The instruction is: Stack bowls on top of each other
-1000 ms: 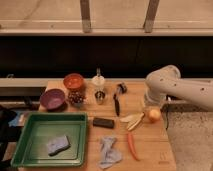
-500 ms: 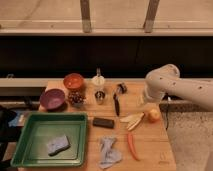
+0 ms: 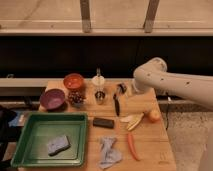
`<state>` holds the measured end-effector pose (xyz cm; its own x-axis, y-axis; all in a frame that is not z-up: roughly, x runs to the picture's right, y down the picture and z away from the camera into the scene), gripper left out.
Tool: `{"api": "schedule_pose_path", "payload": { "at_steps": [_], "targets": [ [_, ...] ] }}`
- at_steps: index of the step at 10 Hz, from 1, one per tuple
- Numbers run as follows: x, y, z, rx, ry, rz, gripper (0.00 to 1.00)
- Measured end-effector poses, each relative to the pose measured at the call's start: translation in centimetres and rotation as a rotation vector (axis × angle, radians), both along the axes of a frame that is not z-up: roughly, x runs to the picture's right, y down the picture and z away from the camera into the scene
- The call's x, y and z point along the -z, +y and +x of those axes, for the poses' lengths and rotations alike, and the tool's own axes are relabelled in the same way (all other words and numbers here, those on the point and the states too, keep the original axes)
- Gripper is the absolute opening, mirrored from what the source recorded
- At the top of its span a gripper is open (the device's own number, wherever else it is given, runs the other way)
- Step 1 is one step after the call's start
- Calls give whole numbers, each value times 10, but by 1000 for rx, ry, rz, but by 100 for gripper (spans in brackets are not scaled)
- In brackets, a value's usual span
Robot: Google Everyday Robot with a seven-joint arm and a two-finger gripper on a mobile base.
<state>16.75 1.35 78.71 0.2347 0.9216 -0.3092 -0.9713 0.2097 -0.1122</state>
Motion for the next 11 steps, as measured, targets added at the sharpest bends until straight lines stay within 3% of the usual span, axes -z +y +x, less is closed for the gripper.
{"api": "schedule_pose_path", "payload": {
  "at_steps": [2,5,10,11],
  "targets": [
    [-7,-31,-43,27,-70,35,68],
    [-13,-53,-99,99,-179,29,68],
    [-13,-53,-93,105,-169,31,68],
    [-12,-55,-93,120,-162,51,68]
  ]
}}
